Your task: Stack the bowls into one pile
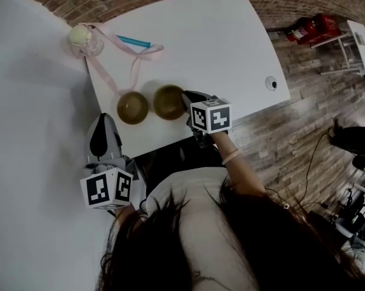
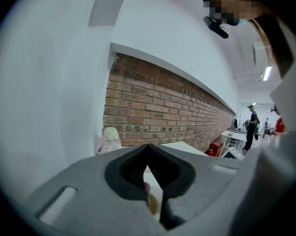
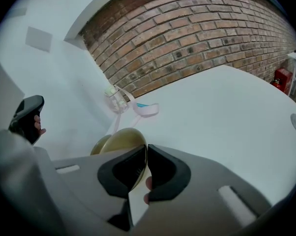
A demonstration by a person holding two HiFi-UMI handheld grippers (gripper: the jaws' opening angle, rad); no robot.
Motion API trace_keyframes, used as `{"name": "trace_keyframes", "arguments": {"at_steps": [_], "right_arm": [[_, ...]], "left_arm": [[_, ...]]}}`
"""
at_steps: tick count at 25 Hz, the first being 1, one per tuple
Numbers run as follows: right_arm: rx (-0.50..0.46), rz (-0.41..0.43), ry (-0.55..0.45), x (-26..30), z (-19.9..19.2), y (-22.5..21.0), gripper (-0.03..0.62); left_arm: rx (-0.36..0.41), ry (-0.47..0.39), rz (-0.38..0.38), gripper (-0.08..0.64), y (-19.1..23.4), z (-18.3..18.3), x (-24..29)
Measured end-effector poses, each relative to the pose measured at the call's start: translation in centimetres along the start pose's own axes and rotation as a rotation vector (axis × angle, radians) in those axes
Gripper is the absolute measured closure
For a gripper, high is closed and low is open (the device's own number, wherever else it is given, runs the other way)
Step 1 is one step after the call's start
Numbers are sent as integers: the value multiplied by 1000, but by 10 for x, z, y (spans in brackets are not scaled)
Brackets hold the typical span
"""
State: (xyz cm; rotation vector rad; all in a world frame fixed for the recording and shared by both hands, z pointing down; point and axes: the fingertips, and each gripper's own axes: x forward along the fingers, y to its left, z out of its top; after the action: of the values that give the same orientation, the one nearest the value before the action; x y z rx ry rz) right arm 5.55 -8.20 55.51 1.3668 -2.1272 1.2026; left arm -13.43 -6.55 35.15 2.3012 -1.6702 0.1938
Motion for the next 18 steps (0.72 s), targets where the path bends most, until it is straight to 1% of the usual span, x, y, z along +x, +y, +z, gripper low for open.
{"name": "trace_keyframes", "arguments": {"at_steps": [5, 10, 18], "right_arm": [[-14, 2, -14, -2, 7, 5, 571], [-30, 6, -19, -2, 11, 10, 571], [-53, 30, -22, -3, 19, 24, 571]], "left_arm": [[8, -10, 0, 560, 5, 3, -2], [-2, -34, 3, 560, 7, 7, -5], [-15, -57, 34, 560, 13, 14, -15]]}}
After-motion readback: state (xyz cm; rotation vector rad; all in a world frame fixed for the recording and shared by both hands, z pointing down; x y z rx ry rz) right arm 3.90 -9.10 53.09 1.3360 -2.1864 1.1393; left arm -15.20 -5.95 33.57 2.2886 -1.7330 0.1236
